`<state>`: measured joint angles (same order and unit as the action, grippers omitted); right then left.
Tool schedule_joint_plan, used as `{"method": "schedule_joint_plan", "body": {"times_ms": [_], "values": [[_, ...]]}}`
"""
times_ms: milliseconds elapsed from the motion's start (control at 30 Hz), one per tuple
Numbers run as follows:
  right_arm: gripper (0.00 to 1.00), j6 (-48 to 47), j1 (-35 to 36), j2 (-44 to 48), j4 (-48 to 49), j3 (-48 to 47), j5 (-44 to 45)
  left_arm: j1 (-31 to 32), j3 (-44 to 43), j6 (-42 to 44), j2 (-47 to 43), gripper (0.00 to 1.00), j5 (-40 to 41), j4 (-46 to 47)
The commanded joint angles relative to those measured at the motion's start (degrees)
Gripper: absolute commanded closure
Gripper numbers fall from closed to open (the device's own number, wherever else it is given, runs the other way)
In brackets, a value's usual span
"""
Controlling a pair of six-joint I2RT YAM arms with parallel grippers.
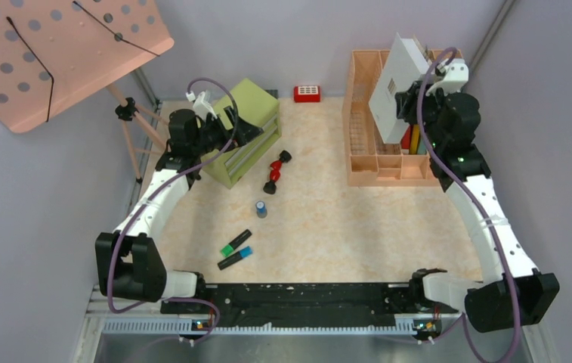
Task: Organize the desk
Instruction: Place the book in the storage box.
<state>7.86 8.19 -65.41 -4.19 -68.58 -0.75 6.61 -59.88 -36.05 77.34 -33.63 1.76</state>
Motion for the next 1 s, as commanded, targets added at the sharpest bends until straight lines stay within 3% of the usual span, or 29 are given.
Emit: {"method": "schedule_joint_plan", "body": {"times_ms": [0,767,967], "values": [[1.00,-2.78,2.98,-2.07,5.16,-1.58,6.16,-0.06,-0.99,0.57,-0.48,0.04,-0.57,2.88],[1.00,-9.22,12.83,-21.16,10.51,-9.68,17.54,-0.11,-1.40,0.46,0.50,0.05,0.50,3.57],[1.00,-10.30,13.61,-25.72,17.20,-8.13,20.05,-0.10,0.21,-0.91,-0.81,0.05,1.18,8.14]]}}
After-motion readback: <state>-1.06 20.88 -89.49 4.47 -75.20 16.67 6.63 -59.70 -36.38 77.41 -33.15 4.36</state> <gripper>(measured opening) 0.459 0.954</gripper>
